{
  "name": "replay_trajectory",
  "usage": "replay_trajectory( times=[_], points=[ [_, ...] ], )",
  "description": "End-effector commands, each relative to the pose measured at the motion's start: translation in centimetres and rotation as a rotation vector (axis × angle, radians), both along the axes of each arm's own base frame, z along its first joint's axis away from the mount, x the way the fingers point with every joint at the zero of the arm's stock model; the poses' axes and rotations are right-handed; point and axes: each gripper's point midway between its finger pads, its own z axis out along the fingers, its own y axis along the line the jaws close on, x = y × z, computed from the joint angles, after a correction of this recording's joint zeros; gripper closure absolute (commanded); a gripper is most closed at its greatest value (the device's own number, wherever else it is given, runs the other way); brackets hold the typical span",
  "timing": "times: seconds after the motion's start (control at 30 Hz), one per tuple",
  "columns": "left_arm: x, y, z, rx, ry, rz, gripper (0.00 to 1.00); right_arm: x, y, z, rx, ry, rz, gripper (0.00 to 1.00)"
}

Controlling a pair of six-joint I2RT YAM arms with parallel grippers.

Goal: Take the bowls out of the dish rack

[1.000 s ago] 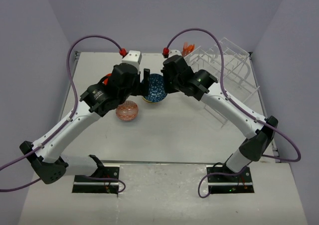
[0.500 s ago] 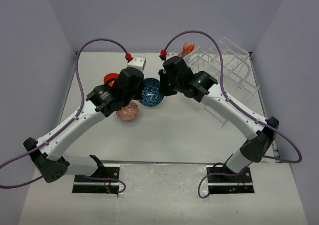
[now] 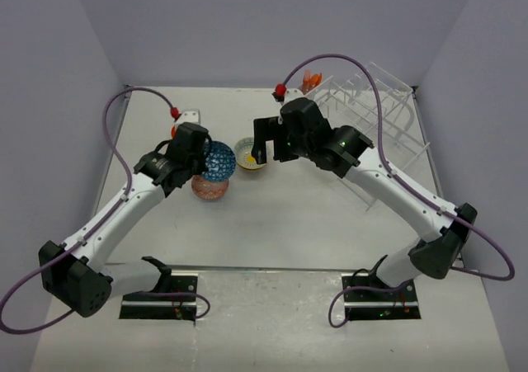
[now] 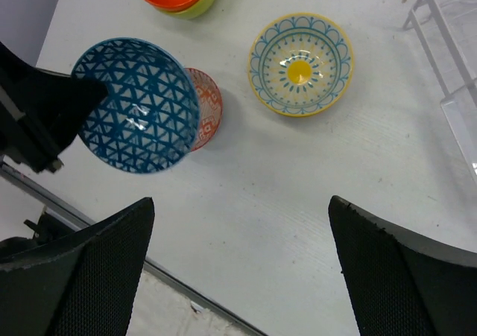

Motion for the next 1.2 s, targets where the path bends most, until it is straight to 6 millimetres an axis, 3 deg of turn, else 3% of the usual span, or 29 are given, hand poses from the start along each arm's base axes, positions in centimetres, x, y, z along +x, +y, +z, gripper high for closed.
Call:
replay_trajectory(
  times=[0.0,0.03,0.1,0.13,0.17,0.27,0.37,0.6,0.93,1.07,1.17],
  points=[
    [0.7,2.4,0.8,-0.196,-0.094,0.091,1.00,-0.4,-2.0,2.2,0.025,-0.073,-0.051,0.01],
    [1.4,3.8,0.5,-0.222,-0.106,0.131,1.00,-0.6,-2.4,2.3,0.027,-0.080,-0.054,0.01],
    [1.1,3.9,-1.7,-0.279,-0.055,0.121,1.00,-1.2,-3.2,2.6,0.030,-0.089,-0.057,0.01],
    [1.8,4.9,-2.1,-0.302,-0.063,0.148,1.00,-1.3,-3.5,2.6,0.030,-0.093,-0.058,0.01],
    [1.7,4.5,-2.7,-0.342,-0.036,0.123,1.00,-1.7,-3.7,3.1,0.046,-0.106,-0.055,0.01],
    [1.9,5.1,-5.9,-0.372,0.036,0.137,1.00,-2.4,-4.4,2.2,0.031,-0.103,-0.045,0.01],
    [2.0,5.4,-7.4,-0.391,0.060,0.150,1.00,-2.8,-4.9,1.5,0.021,-0.099,-0.040,0.01],
    [2.1,4.1,-9.5,-0.469,0.106,0.115,1.00,-3.2,-5.0,1.3,0.034,-0.119,-0.021,0.01],
    [1.9,4.8,-12.6,-0.414,0.189,0.145,1.00,-3.1,-4.5,0.5,0.038,-0.123,0.004,0.01],
    [1.7,5.0,-12.7,-0.401,0.199,0.146,1.00,-3.2,-4.6,0.2,0.034,-0.128,0.009,0.01],
    [1.7,5.2,-12.4,-0.392,0.190,0.153,0.94,-3.2,-4.6,0.1,0.034,-0.128,0.011,0.01]
  ],
)
